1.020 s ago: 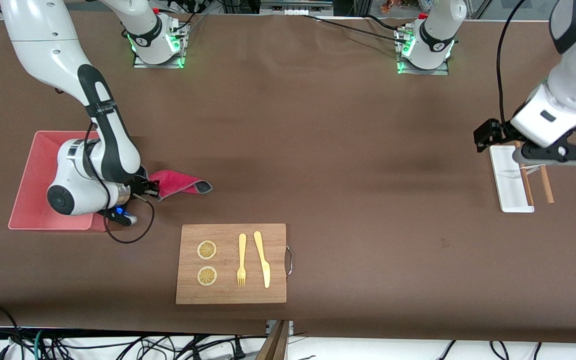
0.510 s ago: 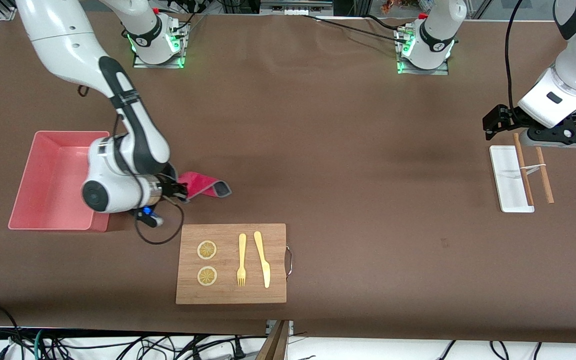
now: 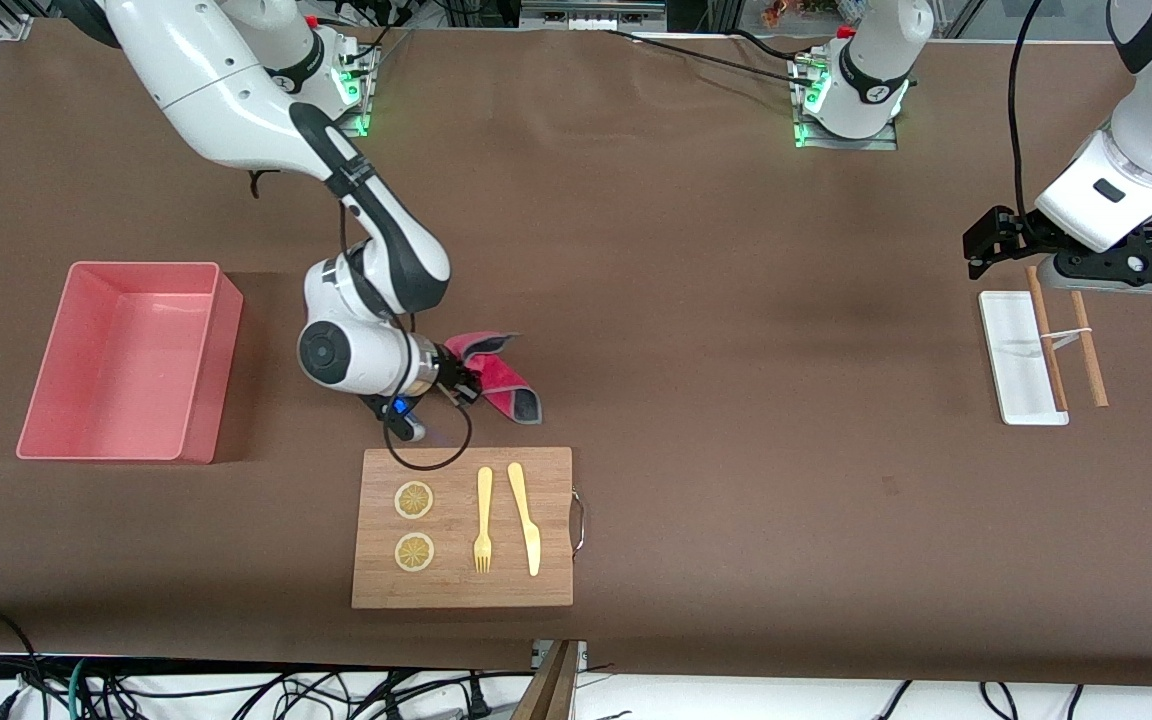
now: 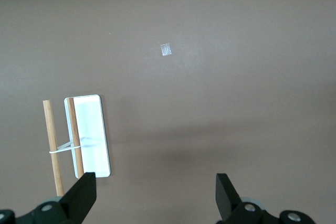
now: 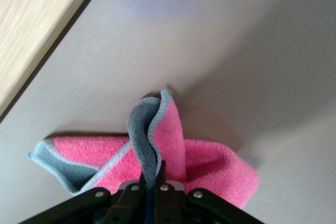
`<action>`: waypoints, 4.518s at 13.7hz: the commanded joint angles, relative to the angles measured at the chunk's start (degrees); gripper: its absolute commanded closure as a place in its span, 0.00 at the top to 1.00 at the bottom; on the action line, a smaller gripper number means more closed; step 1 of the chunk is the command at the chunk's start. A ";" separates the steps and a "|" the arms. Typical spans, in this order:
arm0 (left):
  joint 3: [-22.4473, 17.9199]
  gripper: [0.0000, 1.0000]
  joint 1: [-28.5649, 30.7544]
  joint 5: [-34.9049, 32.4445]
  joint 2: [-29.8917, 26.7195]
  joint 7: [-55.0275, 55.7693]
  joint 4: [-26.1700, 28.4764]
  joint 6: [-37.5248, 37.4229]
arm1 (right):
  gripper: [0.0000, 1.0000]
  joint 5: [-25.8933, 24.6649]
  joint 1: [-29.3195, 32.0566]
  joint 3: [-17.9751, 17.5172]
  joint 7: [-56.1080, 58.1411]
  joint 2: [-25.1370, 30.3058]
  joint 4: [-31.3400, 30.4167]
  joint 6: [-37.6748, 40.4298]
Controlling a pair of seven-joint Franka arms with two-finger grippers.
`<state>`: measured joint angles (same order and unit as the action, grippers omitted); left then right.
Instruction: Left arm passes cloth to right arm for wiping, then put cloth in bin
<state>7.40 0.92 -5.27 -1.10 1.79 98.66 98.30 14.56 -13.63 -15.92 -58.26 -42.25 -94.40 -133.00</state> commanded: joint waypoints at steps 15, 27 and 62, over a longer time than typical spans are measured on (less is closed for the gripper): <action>-0.11 1.00 0.04 1.14 0.66 1.46 -1.10 -1.09 | 0.00 -4.10 3.53 12.83 24.66 3.93 0.09 18.12; -0.63 1.00 0.04 1.75 1.54 0.76 -1.45 -2.06 | 0.00 -5.51 7.48 22.04 41.69 14.82 16.42 52.55; 3.15 1.00 -1.45 1.66 4.44 1.64 -7.87 -5.49 | 1.00 -10.59 10.12 28.68 69.26 28.26 9.32 47.75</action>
<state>10.43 -0.42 -3.07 2.94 3.10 92.33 94.20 6.65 -3.88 16.37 12.79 -17.53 -83.84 -86.08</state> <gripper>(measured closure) 0.000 0.000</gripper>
